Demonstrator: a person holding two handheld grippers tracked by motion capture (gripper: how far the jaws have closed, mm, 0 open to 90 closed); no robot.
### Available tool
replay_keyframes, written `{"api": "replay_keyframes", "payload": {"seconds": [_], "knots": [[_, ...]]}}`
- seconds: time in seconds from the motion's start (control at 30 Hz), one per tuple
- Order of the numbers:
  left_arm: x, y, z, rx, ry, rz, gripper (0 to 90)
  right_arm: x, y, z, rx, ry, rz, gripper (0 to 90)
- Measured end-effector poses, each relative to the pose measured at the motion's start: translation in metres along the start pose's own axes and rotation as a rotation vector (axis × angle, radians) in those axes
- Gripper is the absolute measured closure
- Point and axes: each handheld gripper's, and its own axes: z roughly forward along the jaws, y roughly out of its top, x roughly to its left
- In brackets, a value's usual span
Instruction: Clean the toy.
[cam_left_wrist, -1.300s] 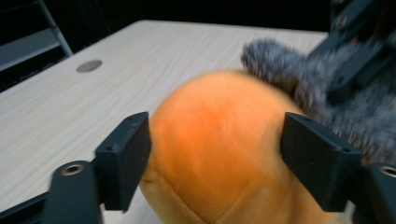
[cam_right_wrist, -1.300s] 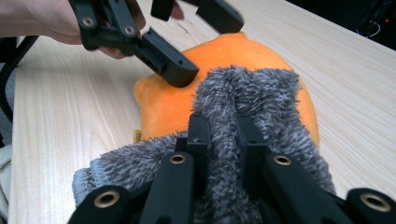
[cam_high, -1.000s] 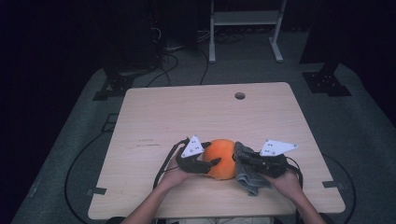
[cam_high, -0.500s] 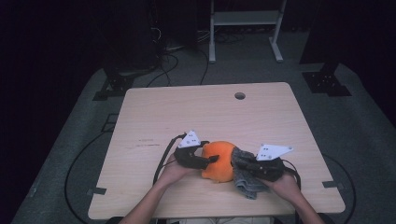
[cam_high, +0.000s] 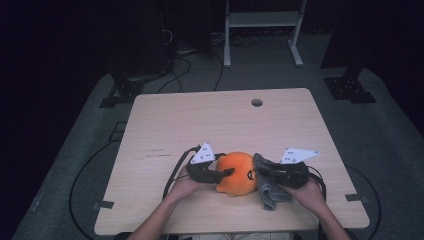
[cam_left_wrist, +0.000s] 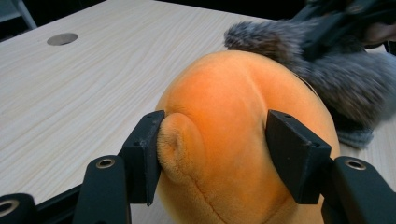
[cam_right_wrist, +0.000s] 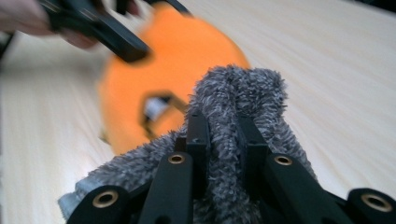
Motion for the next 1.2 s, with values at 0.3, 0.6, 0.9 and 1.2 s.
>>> {"api": "replay_keyframes", "payload": {"seconds": [0.3, 0.6, 0.9, 1.2], "knots": [[-0.011, 0.003, -0.002, -0.001, 0.001, 0.096, 39.7, 0.013, 0.015, 0.003, -0.080, 0.036, -0.043, 77.7], [-0.009, 0.002, -0.002, -0.002, -0.004, 0.083, 39.2, -0.004, -0.008, -0.006, -0.039, -0.001, 0.035, 78.1], [-0.016, 0.004, 0.000, -0.003, -0.025, 0.097, 39.2, 0.027, 0.017, 0.007, -0.093, 0.057, -0.080, 77.7], [-0.017, 0.005, 0.001, -0.007, -0.026, 0.097, 38.8, 0.019, 0.009, -0.005, -0.116, 0.043, -0.041, 78.2]]}}
